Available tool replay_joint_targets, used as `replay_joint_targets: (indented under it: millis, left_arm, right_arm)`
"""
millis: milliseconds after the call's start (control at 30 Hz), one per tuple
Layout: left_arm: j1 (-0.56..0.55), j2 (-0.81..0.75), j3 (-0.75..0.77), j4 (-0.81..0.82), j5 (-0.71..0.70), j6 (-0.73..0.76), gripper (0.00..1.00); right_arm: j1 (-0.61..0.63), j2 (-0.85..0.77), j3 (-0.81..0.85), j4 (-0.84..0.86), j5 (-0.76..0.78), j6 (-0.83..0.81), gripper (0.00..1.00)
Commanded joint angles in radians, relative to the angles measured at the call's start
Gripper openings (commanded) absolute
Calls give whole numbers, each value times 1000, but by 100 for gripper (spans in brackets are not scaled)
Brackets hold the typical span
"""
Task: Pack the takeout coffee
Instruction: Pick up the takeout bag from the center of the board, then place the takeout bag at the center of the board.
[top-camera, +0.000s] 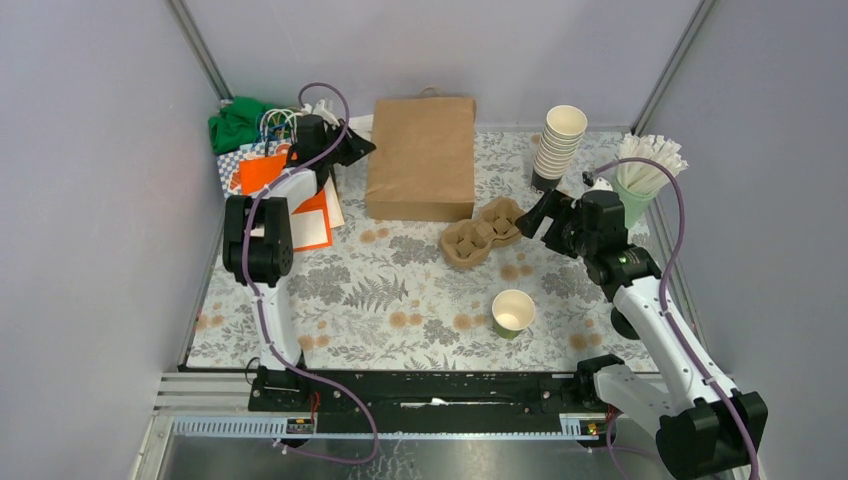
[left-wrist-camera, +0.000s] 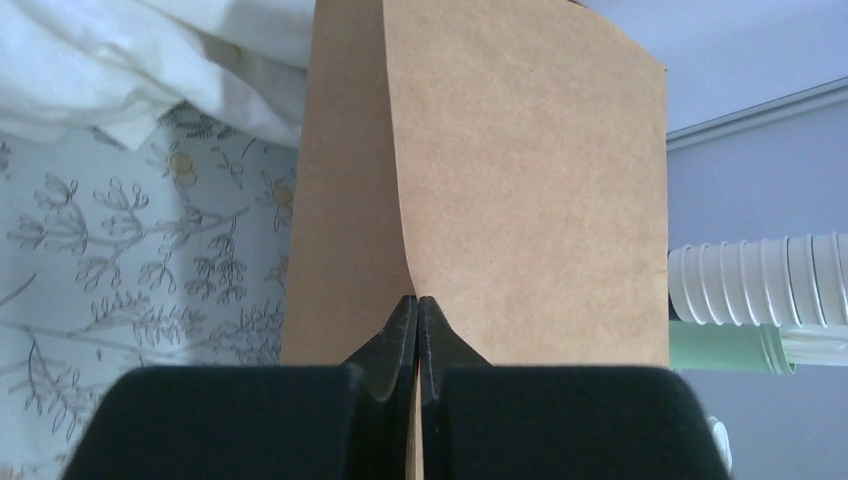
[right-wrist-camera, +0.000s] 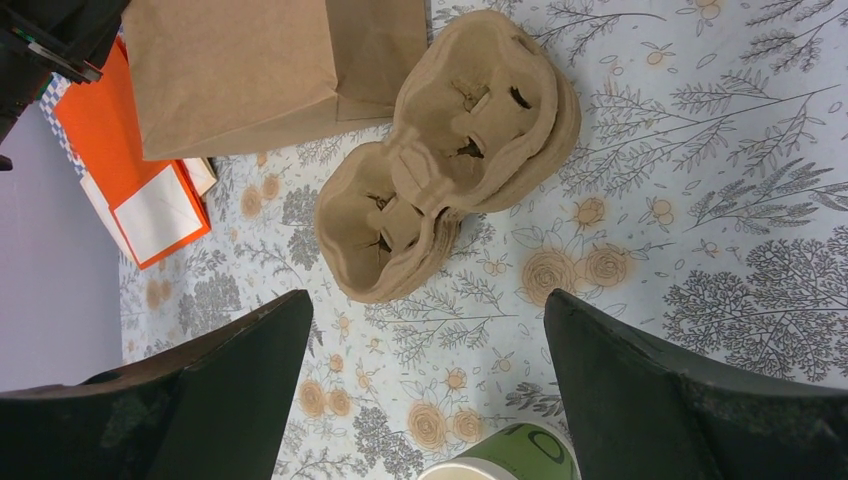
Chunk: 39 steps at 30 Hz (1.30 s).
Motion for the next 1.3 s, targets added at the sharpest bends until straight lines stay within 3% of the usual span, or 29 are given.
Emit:
replay_joint_targets:
  millis: [0,200,467,600,900,1100,1267]
  left_arm:
    - [3,-177,-96,123,-39,39,0]
    - [-75,-443,-301,156,-230,159,0]
    - [-283,-759,-592,166,-690,347,0]
    - [-401,-893,-742,253,-901,403,0]
    - [-483,-1094,-873,252,-1039,424,0]
    - [-483,-1178,-893,215,-1116,441,0]
    - [-483,-1245,-929,211,-1105,424,0]
  right_arm:
    - [8,21,58,16,-55,4,93]
    - [84,148,170,16,-84,16,90]
    - [266,338,308,48,-27,17,82]
    - [359,403,341,51,-3,38,81]
    - [489,470,270,217,159,286,71]
    - [573,613,380,199,261,388,73]
    - [605,695,395,248,301,523,68]
